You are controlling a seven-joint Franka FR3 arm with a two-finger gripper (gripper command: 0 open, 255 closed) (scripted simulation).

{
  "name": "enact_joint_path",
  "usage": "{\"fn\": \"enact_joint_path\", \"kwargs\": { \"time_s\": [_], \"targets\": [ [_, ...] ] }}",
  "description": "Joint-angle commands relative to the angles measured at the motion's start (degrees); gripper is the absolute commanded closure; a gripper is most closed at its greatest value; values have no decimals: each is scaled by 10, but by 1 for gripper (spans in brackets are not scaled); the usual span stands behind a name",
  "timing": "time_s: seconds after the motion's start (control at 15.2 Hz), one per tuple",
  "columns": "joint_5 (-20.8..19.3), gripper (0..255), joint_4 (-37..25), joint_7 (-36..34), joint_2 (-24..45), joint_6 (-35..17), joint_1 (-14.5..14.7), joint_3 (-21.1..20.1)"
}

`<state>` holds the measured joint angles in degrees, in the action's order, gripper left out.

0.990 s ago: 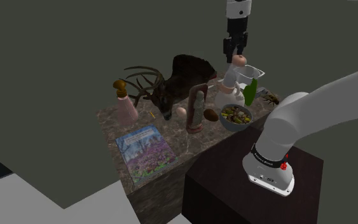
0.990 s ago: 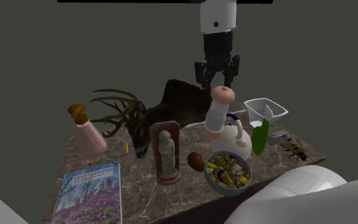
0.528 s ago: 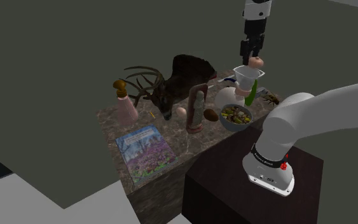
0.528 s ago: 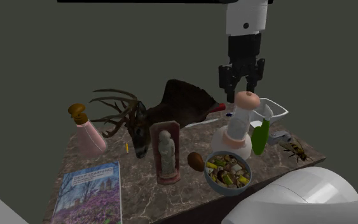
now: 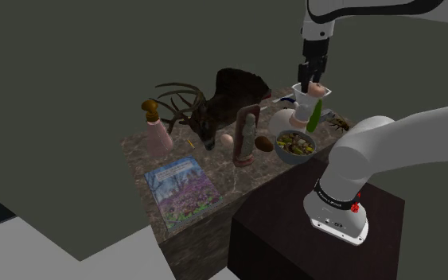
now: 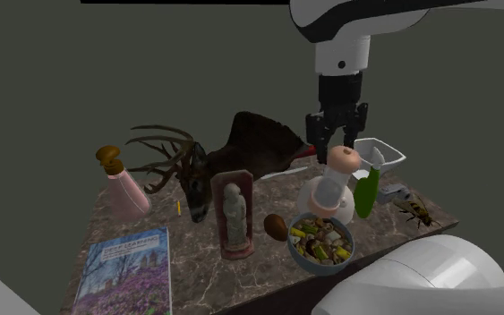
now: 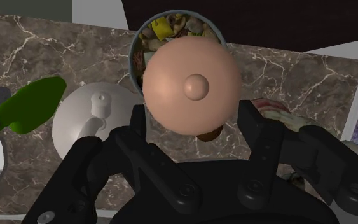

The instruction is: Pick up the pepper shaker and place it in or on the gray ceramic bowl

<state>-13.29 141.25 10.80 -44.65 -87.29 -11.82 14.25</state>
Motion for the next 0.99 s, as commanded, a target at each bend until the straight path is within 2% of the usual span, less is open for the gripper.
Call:
{"fn": "enact_joint_path", "kwargs": {
  "time_s": [0.0, 0.92],
  "targets": [
    [-2, 255, 16, -1, -1, -15, -1, 3],
    [-21, 255, 117, -10, 7, -124, -7, 23]
  ]
}}
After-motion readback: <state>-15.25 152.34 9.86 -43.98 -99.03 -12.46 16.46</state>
